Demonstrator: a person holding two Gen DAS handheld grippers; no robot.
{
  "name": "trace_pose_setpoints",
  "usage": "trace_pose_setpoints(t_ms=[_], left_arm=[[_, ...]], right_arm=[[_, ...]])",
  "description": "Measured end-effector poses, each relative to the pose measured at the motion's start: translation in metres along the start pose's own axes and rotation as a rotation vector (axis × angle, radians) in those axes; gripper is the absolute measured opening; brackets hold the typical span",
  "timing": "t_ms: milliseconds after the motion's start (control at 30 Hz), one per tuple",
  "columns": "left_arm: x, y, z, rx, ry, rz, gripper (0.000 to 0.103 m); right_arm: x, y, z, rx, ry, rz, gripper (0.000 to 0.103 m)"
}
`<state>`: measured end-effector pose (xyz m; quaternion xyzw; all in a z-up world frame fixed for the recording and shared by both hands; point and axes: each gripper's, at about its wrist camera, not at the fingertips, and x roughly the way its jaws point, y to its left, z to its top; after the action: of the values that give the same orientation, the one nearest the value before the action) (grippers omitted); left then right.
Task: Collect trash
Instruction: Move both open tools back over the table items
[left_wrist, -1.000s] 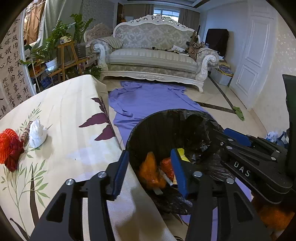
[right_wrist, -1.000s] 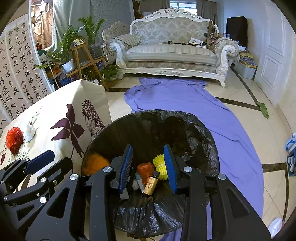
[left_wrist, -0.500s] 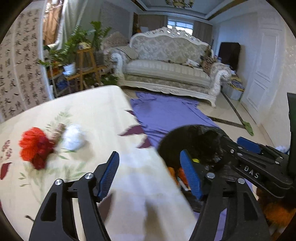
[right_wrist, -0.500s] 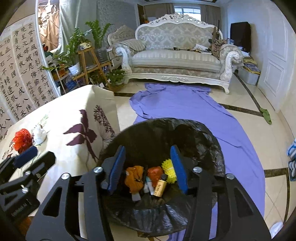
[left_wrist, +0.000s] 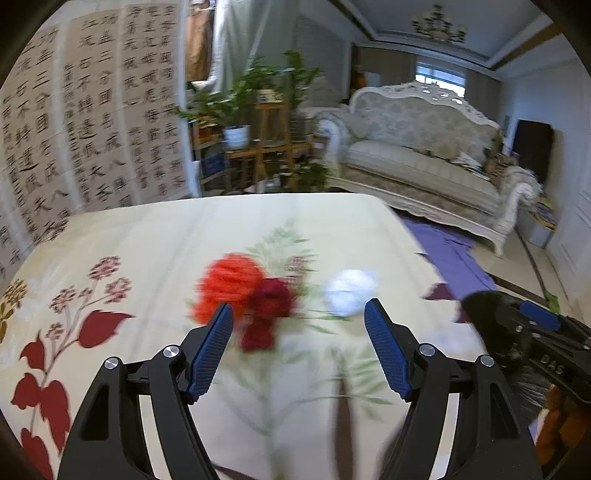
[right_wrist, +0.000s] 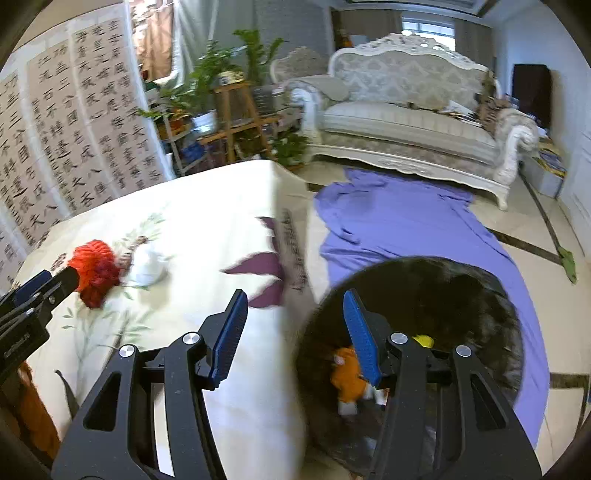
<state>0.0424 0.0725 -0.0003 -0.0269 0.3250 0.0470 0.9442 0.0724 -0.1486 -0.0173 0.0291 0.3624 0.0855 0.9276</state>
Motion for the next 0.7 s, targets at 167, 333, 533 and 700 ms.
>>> trace_pose_setpoints(t_ms=[167,333,533,700], left_arm=[[0.011,0.032,0.000,-0.045,0.020,0.051,0.071],[0.024,0.045,0.003,-0.052,0.041,0.066,0.072],[0.040,0.058,-0.003,-0.045,0.079,0.051,0.072],[0.048,0.065,-0.002,-0.051,0.106,0.012,0.072]], right_arm=[[0.012,0.037,0.010,-0.048,0.007,0.052,0.053],[0.024,0.070,0.017,-0.093,0.022,0.092,0.053],[0.039,0.094,0.021,-0.127,0.044,0.119,0.053],[0.050,0.112,0.026,-0.154,0.056,0.136,0.053]])
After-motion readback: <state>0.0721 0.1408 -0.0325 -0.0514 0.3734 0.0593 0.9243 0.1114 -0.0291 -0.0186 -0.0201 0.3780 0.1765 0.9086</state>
